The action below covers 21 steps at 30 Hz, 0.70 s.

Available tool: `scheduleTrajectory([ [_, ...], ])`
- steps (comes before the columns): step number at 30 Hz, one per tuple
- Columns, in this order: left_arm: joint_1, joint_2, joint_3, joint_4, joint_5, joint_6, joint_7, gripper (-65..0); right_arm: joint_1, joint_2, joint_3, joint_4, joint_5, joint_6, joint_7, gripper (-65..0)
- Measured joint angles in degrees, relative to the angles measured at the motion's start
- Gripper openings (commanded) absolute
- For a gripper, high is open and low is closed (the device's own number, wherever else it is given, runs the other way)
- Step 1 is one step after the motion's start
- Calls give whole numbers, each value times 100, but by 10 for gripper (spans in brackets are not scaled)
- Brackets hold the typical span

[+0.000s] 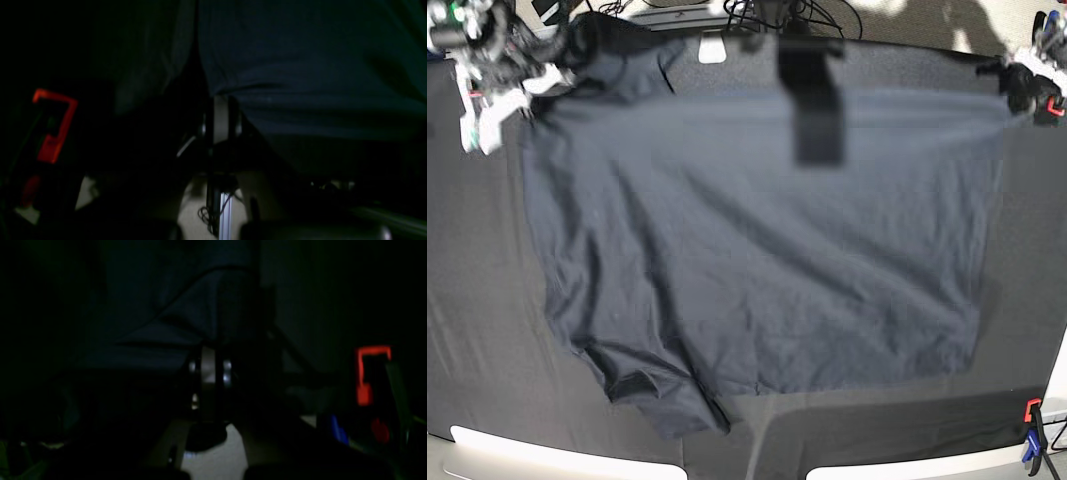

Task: Layout the t-shirt on the table in an organized manner, then fold the t-shirt properly
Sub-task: 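Lift the collar edge with both grippers and fold it toward the hem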

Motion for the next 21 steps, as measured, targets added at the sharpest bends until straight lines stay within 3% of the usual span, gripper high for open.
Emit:
scheduleTrajectory([
  [8,245,0,0,50,-162,-2,-42,-650,-205,-9,31,0,17,0,0,-650],
  [11,223,0,0,52,-157,-2,-330,-650,-199,22,35,0,588,0,92,-650],
  [15,-118,0,-4,52,-118,9,-328,-650,15,22,35,2,761,0,490,-650],
  [21,-782,4,0,57,415,420,-651,-650,861,96,24,-20,778,33,505,-650],
])
